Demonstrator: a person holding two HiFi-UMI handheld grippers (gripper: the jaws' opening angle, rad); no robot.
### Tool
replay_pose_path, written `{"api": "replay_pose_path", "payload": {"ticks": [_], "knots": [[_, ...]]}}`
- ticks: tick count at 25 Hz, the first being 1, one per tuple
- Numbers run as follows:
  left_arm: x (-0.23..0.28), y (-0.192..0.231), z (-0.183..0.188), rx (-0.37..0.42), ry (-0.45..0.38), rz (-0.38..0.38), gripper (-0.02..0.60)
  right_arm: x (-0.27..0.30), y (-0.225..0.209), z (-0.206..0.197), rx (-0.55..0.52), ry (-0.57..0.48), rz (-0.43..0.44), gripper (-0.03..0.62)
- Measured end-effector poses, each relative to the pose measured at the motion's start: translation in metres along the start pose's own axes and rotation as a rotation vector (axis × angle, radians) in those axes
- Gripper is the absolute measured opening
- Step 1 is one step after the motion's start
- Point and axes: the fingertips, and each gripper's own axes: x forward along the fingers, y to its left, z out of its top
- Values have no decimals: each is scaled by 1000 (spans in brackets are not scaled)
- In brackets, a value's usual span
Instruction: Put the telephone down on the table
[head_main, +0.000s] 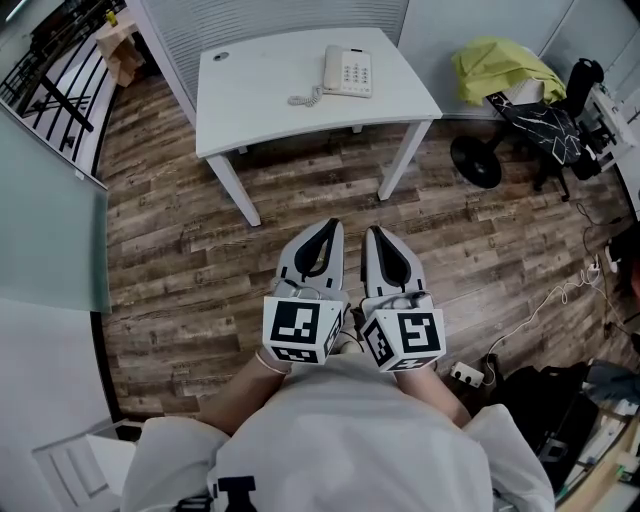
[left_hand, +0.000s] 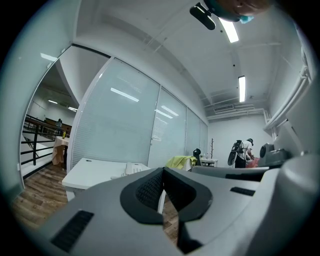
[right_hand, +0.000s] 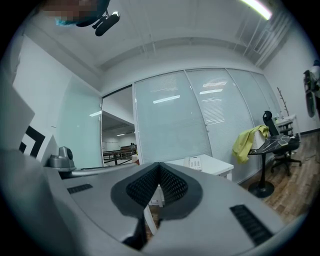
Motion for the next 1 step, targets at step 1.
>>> {"api": "replay_pose_path", "payload": {"ticks": [1], "knots": [[-1,0,0,1,0,-1,5,-1,1,0,-1,-1,0,25]]}}
